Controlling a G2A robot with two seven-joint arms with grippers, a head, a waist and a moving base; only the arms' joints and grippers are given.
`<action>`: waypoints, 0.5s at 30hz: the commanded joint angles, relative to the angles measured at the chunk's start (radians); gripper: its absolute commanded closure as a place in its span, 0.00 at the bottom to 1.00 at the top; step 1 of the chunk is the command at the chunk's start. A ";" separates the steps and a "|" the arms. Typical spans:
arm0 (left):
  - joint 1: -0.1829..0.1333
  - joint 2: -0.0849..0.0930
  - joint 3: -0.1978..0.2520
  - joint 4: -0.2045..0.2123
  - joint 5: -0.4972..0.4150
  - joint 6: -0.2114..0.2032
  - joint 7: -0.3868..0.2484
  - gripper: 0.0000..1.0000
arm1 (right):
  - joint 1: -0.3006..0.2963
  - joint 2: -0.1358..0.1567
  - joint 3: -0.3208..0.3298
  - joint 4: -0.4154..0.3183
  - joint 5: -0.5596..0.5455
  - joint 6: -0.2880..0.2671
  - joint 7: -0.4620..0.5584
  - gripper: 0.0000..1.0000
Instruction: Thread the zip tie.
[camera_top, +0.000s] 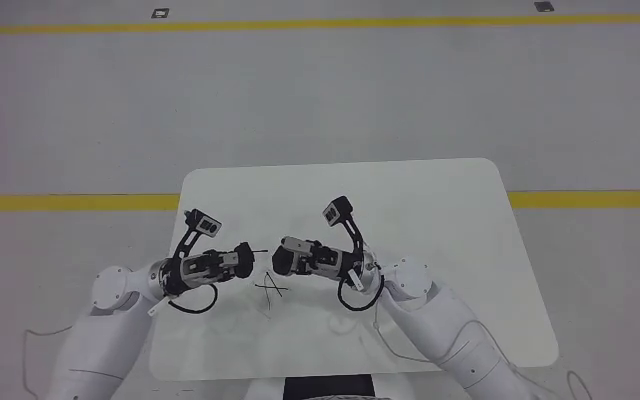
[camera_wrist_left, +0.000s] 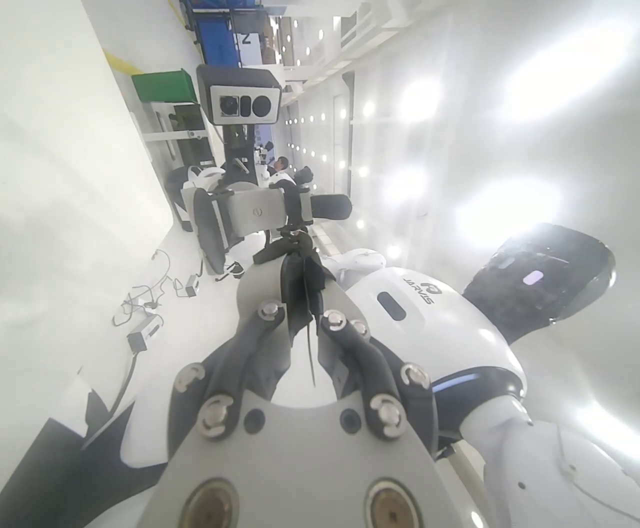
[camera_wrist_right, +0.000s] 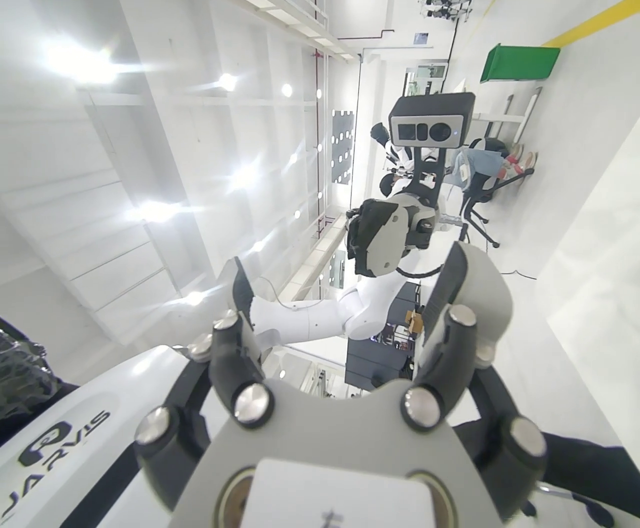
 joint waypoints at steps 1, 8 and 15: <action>0.000 0.001 0.004 0.000 -0.003 0.008 -0.006 1.00 | 0.002 -0.001 -0.004 0.004 0.005 -0.004 0.004 0.77; 0.001 0.007 0.023 0.000 -0.017 0.020 -0.006 1.00 | 0.011 -0.007 -0.019 0.019 0.015 -0.019 0.008 1.00; -0.005 0.012 0.036 0.014 -0.029 0.017 -0.006 1.00 | 0.016 -0.010 -0.024 0.028 0.016 -0.025 0.010 1.00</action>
